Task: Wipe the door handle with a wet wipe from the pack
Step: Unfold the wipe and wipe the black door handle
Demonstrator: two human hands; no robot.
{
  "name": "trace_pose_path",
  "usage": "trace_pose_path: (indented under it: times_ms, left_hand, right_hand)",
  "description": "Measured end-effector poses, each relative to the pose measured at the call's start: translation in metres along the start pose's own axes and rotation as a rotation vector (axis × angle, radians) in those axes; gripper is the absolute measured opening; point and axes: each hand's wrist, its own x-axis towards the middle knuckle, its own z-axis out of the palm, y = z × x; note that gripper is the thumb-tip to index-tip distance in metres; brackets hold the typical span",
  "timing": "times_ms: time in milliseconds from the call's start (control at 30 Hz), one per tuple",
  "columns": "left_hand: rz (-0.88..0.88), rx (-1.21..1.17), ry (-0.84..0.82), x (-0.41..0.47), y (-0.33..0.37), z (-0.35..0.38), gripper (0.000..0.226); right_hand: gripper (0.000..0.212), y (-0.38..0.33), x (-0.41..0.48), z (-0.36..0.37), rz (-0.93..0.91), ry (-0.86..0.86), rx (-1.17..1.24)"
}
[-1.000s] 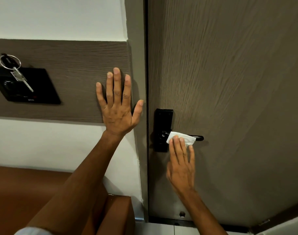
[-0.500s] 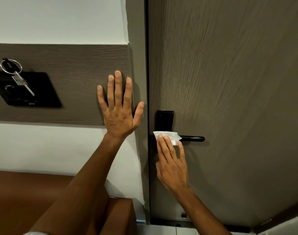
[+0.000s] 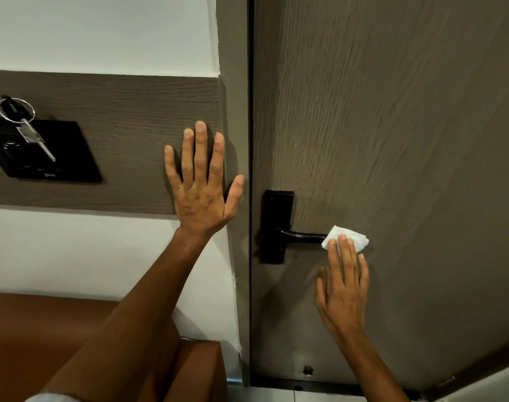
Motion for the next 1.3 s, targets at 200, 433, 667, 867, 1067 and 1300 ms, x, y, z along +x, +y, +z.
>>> trace_pose_path:
  times_ms: [200, 433, 667, 867, 1067, 1300]
  left_hand:
    - [-0.011, -0.008, -0.008, 0.001, 0.000, -0.001, 0.070]
    - [-0.003, -0.023, -0.029, 0.002, -0.001, -0.005, 0.069]
    - [0.006, -0.025, -0.041, 0.000, -0.001, -0.004, 0.069]
    - [0.001, -0.047, -0.075, 0.002, 0.001, -0.008, 0.069]
    - [-0.037, -0.164, -0.130, 0.002, 0.000, -0.019, 0.063]
    - [-0.245, -0.479, -0.300, -0.039, -0.007, -0.128, 0.054]
  right_hand:
    - [0.067, -0.039, 0.005, -0.001, -0.100, -0.120, -0.017]
    - [0.081, -0.089, 0.023, 0.004, -0.181, -0.190, -0.089]
    - [0.085, -0.082, 0.016, 0.007, -0.284, -0.188, -0.187]
    - [0.072, -0.027, 0.005, -0.009, -0.234, -0.190, -0.217]
    - [0.055, 0.002, 0.017, -0.023, -0.288, -0.076, -0.268]
    - [0.028, -0.024, 0.048, -0.063, -0.227, 0.020, -0.078]
